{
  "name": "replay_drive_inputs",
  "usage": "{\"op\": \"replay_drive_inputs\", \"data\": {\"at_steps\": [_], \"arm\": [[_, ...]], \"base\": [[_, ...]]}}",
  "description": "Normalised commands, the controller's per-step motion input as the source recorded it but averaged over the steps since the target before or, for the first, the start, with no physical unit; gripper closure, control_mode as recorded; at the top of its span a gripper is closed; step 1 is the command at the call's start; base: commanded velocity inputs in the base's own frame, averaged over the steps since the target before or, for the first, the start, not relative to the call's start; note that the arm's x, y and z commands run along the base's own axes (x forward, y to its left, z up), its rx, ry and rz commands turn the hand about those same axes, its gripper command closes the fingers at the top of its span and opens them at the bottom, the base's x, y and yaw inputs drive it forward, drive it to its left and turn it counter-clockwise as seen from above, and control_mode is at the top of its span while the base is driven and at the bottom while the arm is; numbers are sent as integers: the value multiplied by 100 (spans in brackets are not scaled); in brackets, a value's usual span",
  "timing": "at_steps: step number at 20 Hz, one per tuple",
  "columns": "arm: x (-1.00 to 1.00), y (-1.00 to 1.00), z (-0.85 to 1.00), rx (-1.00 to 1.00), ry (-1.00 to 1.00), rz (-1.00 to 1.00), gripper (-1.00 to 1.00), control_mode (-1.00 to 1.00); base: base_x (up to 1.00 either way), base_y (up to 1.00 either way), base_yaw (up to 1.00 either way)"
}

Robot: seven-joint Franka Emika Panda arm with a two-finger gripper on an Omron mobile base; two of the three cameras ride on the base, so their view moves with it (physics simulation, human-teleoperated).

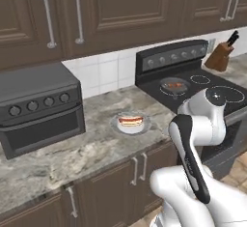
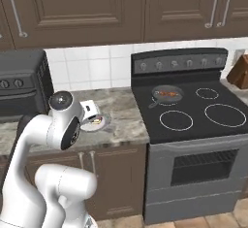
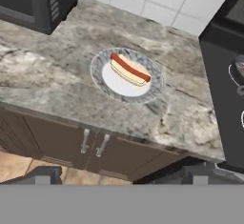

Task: Place the cold items (potato and kiwi) from the fridge in one tupperware on the dining counter. Place the warm items (kebab skewer and hot dog) in the stove area in another tupperware.

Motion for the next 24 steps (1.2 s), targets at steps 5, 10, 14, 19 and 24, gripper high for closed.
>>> {"op": "replay_drive_inputs", "data": {"at_steps": [5, 10, 14, 19, 24], "arm": [[0, 0, 0, 0, 0, 0, -100, 100], [0, 0, 0, 0, 0, 0, -100, 100], [0, 0, 0, 0, 0, 0, -100, 100], [-2, 0, -6, 0, 0, 9, -100, -100], [-10, -13, -17, 0, 4, -9, -100, -100]], "base": [[49, 0, 38], [57, 0, 35], [5, 0, 41], [0, 0, 26], [0, 0, 0]]}}
